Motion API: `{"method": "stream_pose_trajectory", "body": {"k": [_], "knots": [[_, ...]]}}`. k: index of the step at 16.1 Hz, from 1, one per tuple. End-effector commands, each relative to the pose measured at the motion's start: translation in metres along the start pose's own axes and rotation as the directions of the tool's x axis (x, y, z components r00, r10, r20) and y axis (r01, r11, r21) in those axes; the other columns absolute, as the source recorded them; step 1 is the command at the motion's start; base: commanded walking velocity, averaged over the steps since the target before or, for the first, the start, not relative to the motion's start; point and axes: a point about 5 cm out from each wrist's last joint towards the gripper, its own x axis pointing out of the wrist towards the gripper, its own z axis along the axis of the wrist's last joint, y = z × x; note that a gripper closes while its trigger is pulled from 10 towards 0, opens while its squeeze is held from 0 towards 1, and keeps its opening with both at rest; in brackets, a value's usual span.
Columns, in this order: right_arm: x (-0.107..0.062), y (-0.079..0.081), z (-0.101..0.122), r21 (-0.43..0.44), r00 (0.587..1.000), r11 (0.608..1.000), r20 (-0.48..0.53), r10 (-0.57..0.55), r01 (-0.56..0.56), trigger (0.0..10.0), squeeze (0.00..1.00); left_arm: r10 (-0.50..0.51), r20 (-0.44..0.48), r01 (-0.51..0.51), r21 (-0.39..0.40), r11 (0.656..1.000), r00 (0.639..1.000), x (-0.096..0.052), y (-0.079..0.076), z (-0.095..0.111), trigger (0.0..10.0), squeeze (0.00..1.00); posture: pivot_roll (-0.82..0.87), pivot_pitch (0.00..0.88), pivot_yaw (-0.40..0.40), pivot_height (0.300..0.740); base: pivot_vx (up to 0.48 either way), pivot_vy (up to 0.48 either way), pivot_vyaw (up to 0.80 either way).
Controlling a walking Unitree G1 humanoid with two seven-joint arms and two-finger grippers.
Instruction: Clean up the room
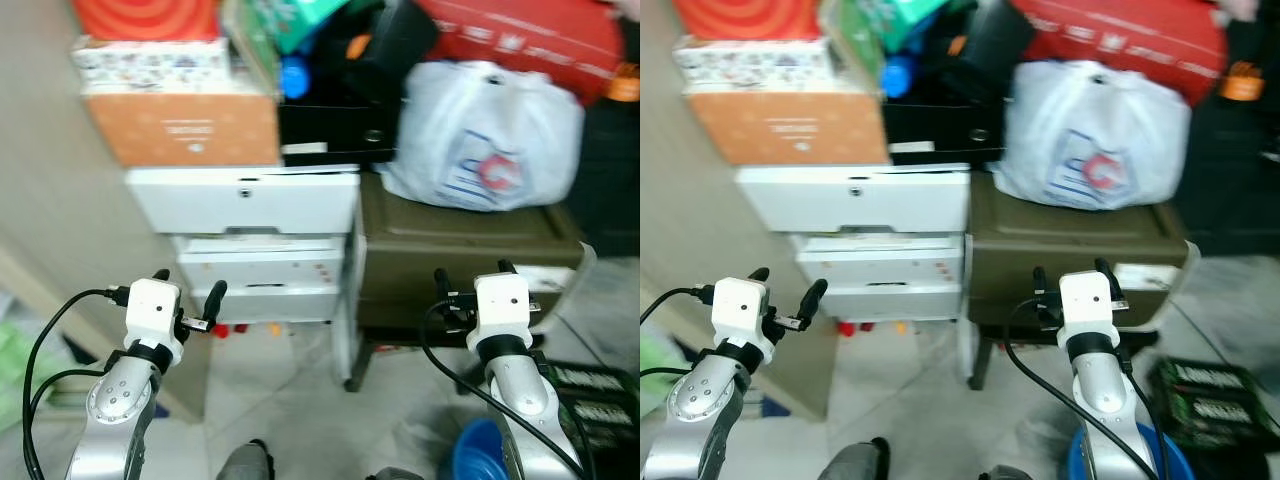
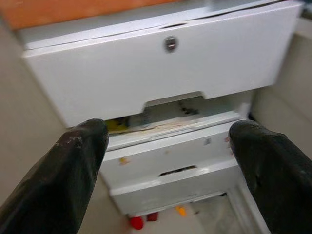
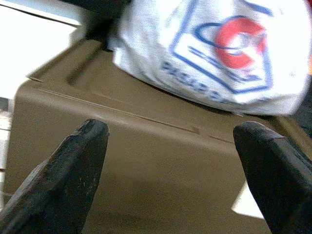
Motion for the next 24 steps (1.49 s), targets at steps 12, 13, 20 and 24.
{"method": "stream_pose_trajectory", "body": {"k": [12, 13, 20, 24], "knots": [[-0.059, -0.024, -0.034, -0.088, 0.986, 0.992, -0.147, 0.077, -0.091, 10.0, 0.0, 0.252, -0.13, -0.243, 0.077, 0.967, 0.959, -0.057, 0.035, -0.032, 10.0, 0.0, -0.05, 0.073, -0.036, 0.74, 0.0, 0.0, 0.8], [-0.058, -0.023, -0.034, -0.089, 0.986, 0.992, -0.145, 0.079, -0.093, 10.0, 0.0, 0.252, -0.13, -0.244, 0.078, 0.967, 0.959, -0.057, 0.035, -0.032, 10.0, 0.0, -0.05, 0.073, -0.036, 0.74, 0.0, 0.0, 0.8], [-0.036, -0.005, -0.015, -0.07, 0.99, 0.988, -0.051, 0.135, -0.139, 10.0, 0.0, 0.25, -0.124, -0.24, 0.093, 0.966, 0.96, -0.052, 0.042, -0.031, 10.0, 0.0, -0.04, 0.074, -0.041, 0.74, 0.0, 0.0, 0.78], [-0.026, -0.003, -0.015, -0.071, 0.989, 0.987, -0.051, 0.142, -0.146, 10.0, 0.0, 0.254, -0.123, -0.246, 0.079, 0.966, 0.959, -0.045, 0.04, -0.033, 10.0, 0.0, -0.04, 0.063, -0.049, 0.74, 0.0, 0.0, 0.79]]}}
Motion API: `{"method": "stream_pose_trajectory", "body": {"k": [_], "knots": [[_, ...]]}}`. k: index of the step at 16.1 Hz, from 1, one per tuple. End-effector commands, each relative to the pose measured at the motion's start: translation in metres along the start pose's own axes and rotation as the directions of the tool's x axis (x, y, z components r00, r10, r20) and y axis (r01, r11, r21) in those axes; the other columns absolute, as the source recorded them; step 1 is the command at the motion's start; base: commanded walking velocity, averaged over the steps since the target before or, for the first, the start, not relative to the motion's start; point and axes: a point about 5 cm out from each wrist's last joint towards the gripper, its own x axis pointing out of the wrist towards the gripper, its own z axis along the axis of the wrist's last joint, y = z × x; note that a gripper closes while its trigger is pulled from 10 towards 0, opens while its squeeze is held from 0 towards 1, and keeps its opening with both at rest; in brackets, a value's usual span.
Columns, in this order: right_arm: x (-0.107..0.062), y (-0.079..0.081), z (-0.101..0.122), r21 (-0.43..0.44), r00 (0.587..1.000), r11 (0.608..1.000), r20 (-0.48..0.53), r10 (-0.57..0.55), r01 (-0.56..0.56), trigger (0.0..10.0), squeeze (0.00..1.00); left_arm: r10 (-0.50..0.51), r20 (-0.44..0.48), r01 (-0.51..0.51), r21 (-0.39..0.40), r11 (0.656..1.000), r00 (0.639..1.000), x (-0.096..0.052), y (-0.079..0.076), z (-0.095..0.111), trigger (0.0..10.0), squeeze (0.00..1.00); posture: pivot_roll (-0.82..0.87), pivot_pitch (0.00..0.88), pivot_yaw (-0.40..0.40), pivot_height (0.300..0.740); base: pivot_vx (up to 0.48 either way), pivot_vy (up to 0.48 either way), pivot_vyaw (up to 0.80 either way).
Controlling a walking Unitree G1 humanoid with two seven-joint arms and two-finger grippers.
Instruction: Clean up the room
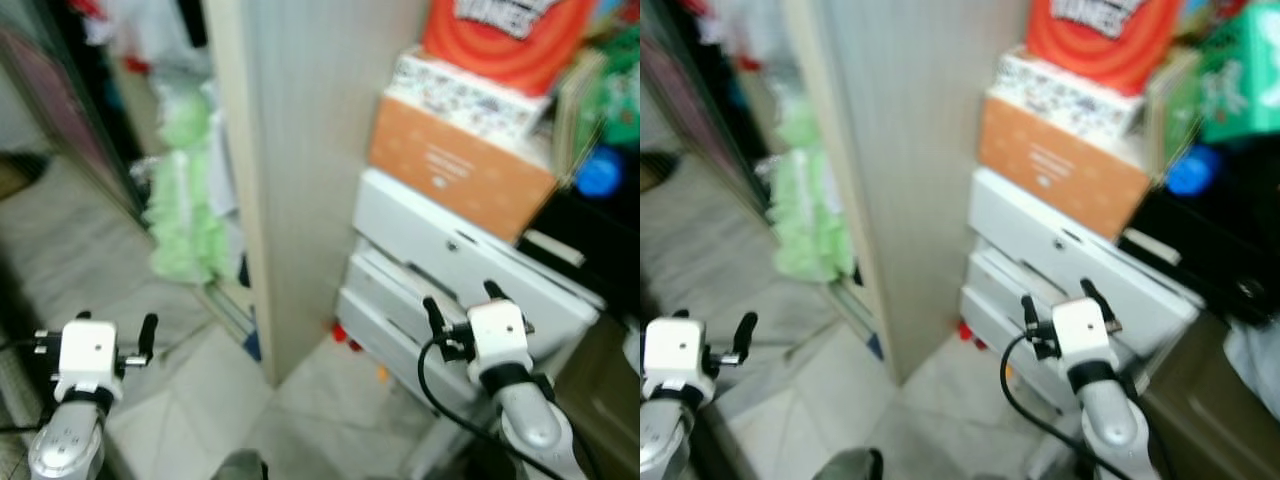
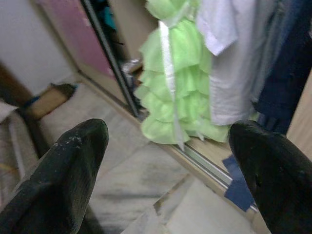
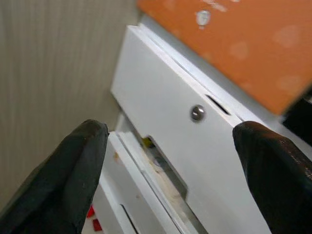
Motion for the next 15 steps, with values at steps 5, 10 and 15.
{"method": "stream_pose_trajectory", "body": {"k": [5, 10, 15], "knots": [[0.007, -0.003, -0.005, 0.0, 0.999, 1.0, -0.038, 0.007, -0.007, 10.0, 0.0, 0.005, -0.004, -0.005, -0.026, 1.0, 1.0, 0.012, -0.001, 0.002, 10.0, 0.0, -0.05, 0.064, -0.046, 0.74, 0.0, 0.0, 0.78], [0.01, -0.003, -0.006, 0.014, 0.999, 1.0, -0.041, 0.023, -0.023, 10.0, 0.0, -0.012, 0.001, 0.012, -0.037, 0.999, 1.0, 0.018, -0.003, 0.004, 10.0, 0.0, -0.05, 0.066, -0.048, 0.74, 0.0, 0.0, 0.77], [0.012, 0.001, -0.008, 0.036, 0.998, 0.998, -0.044, 0.052, -0.05, 10.0, 0.0, -0.03, 0.018, 0.03, -0.036, 0.999, 0.999, 0.024, -0.004, 0.011, 10.0, 0.0, -0.04, 0.065, -0.047, 0.74, 0.0, 0.0, 0.72]]}}
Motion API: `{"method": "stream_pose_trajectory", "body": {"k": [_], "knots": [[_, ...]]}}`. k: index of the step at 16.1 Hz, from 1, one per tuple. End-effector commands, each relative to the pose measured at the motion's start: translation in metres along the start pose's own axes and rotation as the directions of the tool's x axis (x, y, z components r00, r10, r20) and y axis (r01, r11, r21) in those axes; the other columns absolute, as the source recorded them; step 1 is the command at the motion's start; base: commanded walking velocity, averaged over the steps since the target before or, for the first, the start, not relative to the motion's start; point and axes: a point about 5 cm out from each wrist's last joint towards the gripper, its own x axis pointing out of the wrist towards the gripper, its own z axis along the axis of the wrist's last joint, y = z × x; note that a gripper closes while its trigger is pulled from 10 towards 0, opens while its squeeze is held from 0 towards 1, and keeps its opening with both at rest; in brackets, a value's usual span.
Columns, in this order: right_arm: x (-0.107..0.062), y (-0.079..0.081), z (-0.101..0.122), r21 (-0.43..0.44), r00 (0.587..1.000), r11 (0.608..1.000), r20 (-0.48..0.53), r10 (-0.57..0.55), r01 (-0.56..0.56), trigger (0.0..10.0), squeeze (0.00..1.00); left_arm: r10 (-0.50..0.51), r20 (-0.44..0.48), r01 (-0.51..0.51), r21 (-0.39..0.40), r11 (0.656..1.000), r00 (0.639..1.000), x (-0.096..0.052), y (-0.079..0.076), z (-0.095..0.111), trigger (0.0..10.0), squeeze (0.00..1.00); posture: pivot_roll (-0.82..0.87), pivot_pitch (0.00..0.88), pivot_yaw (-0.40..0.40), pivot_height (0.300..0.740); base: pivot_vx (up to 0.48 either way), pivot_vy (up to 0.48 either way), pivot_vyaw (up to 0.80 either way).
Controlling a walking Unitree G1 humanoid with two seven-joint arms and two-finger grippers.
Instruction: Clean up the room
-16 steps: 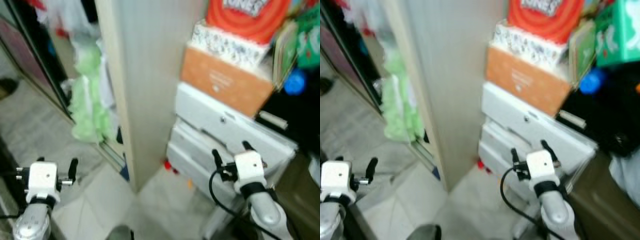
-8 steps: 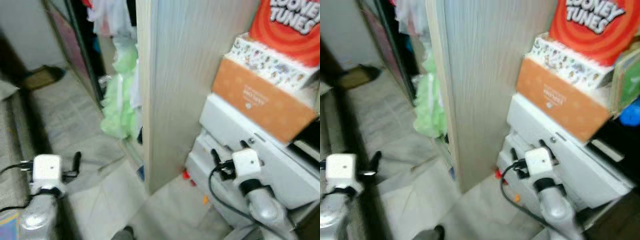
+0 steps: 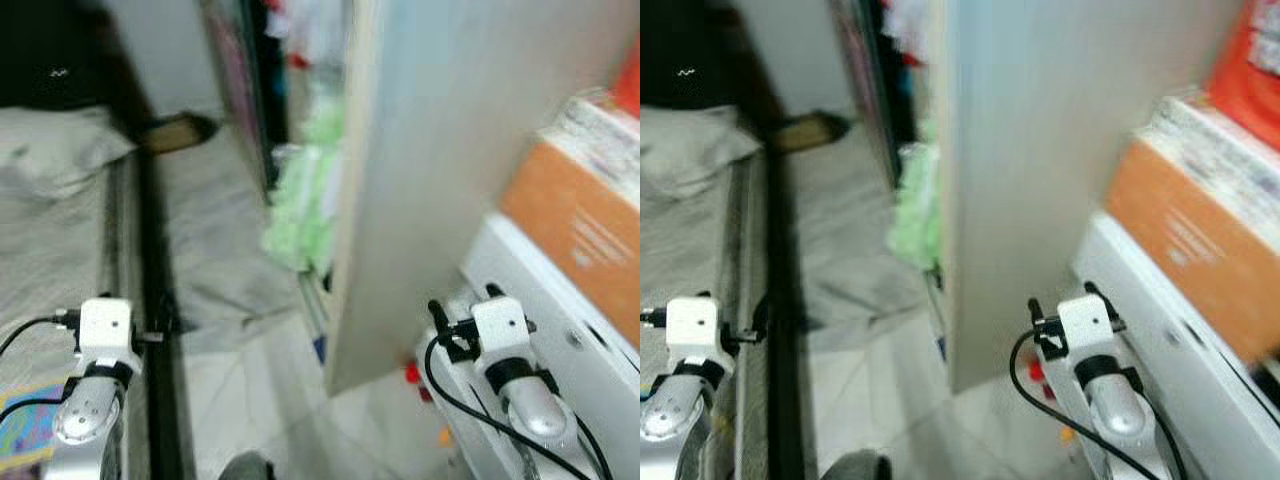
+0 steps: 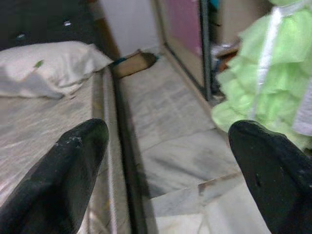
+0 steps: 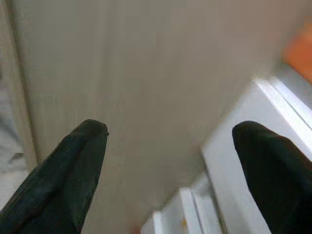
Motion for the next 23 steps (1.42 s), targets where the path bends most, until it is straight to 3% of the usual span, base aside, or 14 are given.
{"method": "stream_pose_trajectory", "body": {"k": [1, 4, 9, 14, 16, 18, 20, 23], "knots": [[0.003, 0.006, 0.002, 0.014, 1.0, 1.0, 0.011, 0.027, -0.027, 10.0, 0.0, -0.004, -0.011, 0.004, 0.006, 1.0, 1.0, 0.0, 0.002, -0.001, 10.0, 0.0, -0.04, 0.067, -0.048, 0.74, 0.0, 0.0, 0.72], [0.004, 0.006, 0.004, 0.017, 1.0, 0.999, 0.015, 0.027, -0.027, 10.0, 0.0, -0.001, -0.009, 0.001, -0.001, 1.0, 1.0, 0.003, 0.004, 0.0, 10.0, 0.0, -0.04, 0.075, -0.05, 0.74, 0.0, 0.0, 0.69], [0.003, 0.005, 0.005, 0.022, 0.999, 0.999, 0.021, 0.028, -0.028, 10.0, 0.0, -0.003, -0.008, 0.002, -0.051, 0.999, 1.0, 0.003, -0.006, 0.003, 10.0, 0.0, -0.05, 0.08, -0.048, 0.74, 0.0, 0.0, 0.57], [0.001, 0.007, 0.008, 0.063, 0.992, 0.991, 0.038, 0.117, -0.12, 10.0, 0.0, -0.013, -0.014, 0.013, -0.049, 0.999, 1.0, 0.006, -0.008, 0.004, 10.0, 0.0, -0.05, 0.089, -0.049, 0.74, 0.0, 0.0, 0.0], [-0.003, 0.01, 0.009, 0.074, 0.986, 0.984, 0.048, 0.159, -0.162, 10.0, 0.0, -0.014, -0.014, 0.013, -0.049, 0.999, 1.0, 0.006, -0.008, 0.004, 10.0, 0.0, -0.05, 0.093, -0.048, 0.74, 0.0, 0.0, 0.8], [-0.012, 0.018, 0.009, 0.127, 0.961, 0.953, 0.038, 0.273, -0.275, 10.0, 0.0, -0.019, -0.015, 0.018, -0.049, 0.999, 1.0, 0.006, -0.009, 0.004, 10.0, 0.0, -0.05, 0.096, -0.047, 0.74, 0.0, 0.0, 0.77], [-0.018, 0.022, 0.004, 0.143, 0.893, 0.885, -0.011, 0.449, -0.443, 10.0, 0.0, -0.039, -0.022, 0.038, -0.048, 0.998, 0.999, 0.006, -0.012, 0.003, 10.0, 0.0, -0.06, 0.1, -0.046, 0.74, 0.0, 0.0, 0.0], [-0.016, 0.026, 0.007, 0.165, 0.852, 0.842, -0.013, 0.523, -0.514, 10.0, 0.0, -0.055, -0.019, 0.054, -0.05, 0.997, 0.998, 0.009, -0.015, 0.004, 10.0, 0.0, -0.06, 0.101, -0.045, 0.74, 0.0, 0.0, 0.0]]}}
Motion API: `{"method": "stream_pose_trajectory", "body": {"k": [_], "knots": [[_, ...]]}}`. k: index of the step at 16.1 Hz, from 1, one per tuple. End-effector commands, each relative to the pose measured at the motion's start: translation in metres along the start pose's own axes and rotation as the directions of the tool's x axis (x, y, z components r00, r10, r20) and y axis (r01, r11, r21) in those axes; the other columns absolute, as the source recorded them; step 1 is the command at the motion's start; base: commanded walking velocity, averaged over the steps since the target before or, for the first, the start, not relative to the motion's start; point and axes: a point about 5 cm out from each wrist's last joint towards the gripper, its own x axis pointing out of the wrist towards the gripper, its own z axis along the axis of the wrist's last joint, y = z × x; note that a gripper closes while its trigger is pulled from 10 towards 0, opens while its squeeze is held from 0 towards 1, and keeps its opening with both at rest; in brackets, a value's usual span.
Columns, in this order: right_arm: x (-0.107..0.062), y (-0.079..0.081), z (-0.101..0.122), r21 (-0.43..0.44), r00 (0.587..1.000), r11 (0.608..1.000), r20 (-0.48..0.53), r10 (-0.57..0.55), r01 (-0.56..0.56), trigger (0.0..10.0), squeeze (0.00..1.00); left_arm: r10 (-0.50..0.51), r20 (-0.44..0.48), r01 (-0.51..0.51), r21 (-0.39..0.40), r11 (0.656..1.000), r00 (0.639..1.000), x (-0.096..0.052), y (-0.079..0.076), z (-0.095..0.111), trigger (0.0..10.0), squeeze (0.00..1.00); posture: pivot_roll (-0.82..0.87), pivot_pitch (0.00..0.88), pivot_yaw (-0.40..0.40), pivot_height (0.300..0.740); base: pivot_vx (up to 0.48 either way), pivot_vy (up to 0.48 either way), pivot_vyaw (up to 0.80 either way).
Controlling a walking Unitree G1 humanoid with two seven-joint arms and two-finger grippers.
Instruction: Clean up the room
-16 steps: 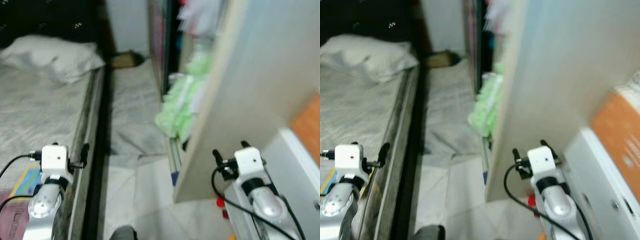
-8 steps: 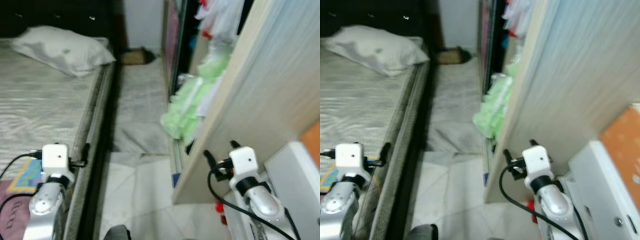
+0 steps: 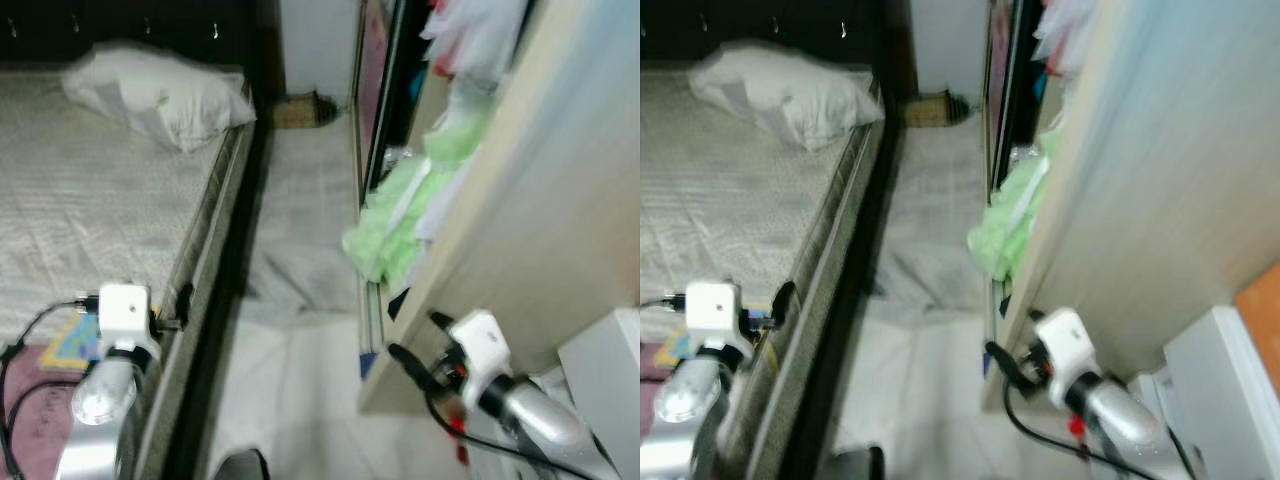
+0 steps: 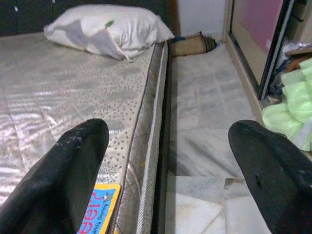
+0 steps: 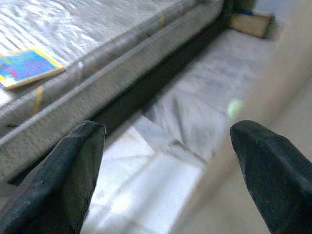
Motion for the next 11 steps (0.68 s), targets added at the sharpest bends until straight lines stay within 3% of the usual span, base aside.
{"method": "stream_pose_trajectory", "body": {"k": [1, 3, 11], "knots": [[-0.003, 0.005, 0.0, 0.019, 0.999, 0.999, 0.0, 0.045, -0.045, 10.0, 0.0, -0.018, -0.003, 0.018, 0.0, 1.0, 1.0, 0.002, -0.002, 0.001, 10.0, 0.0, -0.06, 0.101, -0.045, 0.74, 0.0, 0.0, 0.0], [0.0, 0.014, 0.005, 0.015, 0.992, 0.992, 0.015, 0.126, -0.126, 10.0, 0.0, -0.02, -0.003, 0.02, -0.001, 1.0, 1.0, 0.002, -0.002, 0.001, 10.0, 0.0, -0.06, 0.102, -0.042, 0.74, 0.0, 0.0, 0.39], [0.016, 0.009, 0.019, 0.008, 0.994, 0.997, 0.078, 0.077, -0.078, 10.0, 0.0, -0.031, 0.004, 0.031, -0.006, 1.0, 1.0, 0.004, -0.006, 0.003, 10.0, 0.0, -0.05, 0.09, -0.039, 0.74, 0.0, 0.0, 0.78]]}}
